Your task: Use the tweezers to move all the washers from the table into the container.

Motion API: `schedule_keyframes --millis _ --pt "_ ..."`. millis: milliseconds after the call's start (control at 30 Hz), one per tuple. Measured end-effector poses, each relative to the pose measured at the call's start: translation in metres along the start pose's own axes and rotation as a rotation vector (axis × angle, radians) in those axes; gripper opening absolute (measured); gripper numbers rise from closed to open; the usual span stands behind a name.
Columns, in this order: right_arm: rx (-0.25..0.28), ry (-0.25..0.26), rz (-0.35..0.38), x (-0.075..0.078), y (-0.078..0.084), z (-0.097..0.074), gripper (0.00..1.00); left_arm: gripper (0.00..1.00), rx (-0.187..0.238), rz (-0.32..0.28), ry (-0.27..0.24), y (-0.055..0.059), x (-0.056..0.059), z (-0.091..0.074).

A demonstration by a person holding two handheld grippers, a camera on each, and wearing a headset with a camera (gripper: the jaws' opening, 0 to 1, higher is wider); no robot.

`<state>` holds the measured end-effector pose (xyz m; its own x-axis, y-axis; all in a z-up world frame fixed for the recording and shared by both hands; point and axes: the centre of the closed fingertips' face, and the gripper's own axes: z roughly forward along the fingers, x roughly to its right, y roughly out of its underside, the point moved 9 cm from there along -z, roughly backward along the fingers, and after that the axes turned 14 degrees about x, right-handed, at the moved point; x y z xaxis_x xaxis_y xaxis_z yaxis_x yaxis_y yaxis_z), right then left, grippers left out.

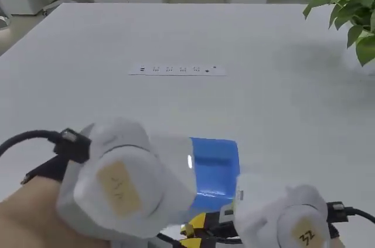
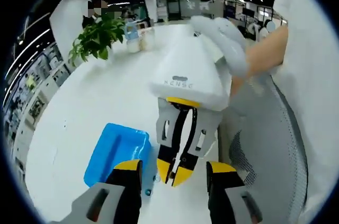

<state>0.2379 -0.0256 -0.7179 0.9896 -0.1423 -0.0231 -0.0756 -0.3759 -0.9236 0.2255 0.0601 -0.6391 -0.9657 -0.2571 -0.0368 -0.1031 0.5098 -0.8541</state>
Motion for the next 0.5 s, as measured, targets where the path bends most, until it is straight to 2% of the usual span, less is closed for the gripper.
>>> schedule_keyframes --millis 33,67,100,200,333,433,467,500 --pt "0.005 0.018 0.022 0.001 0.001 -0.001 0.01 0.46 0.038 -0.011 -0.036 0.0 0.0 -0.004" --pt "0.008 0.035 0.04 0.003 0.001 -0.002 0.0 0.47 0.086 -0.04 -0.101 0.003 -0.001 -0.011" --pt "0.008 0.044 0.051 0.005 0.002 -0.004 0.0 0.5 0.126 -0.095 -0.155 0.007 0.001 -0.018" --pt "0.029 0.074 0.111 0.007 0.004 -0.007 0.0 0.54 0.223 -0.17 -0.261 0.016 0.006 -0.034" --pt "0.059 0.111 0.188 0.011 0.007 -0.011 0.0 0.59 0.28 -0.211 -0.382 0.028 0.013 -0.051" --pt "0.083 0.134 0.241 0.012 0.009 -0.014 0.01 0.65 0.335 -0.266 -0.465 0.035 0.017 -0.06" --pt "0.102 0.144 0.281 0.012 0.01 -0.016 0.01 0.67 0.361 -0.304 -0.495 0.038 0.018 -0.063" --pt "0.116 0.153 0.305 0.013 0.01 -0.017 0.01 0.68 0.382 -0.317 -0.518 0.039 0.019 -0.065"
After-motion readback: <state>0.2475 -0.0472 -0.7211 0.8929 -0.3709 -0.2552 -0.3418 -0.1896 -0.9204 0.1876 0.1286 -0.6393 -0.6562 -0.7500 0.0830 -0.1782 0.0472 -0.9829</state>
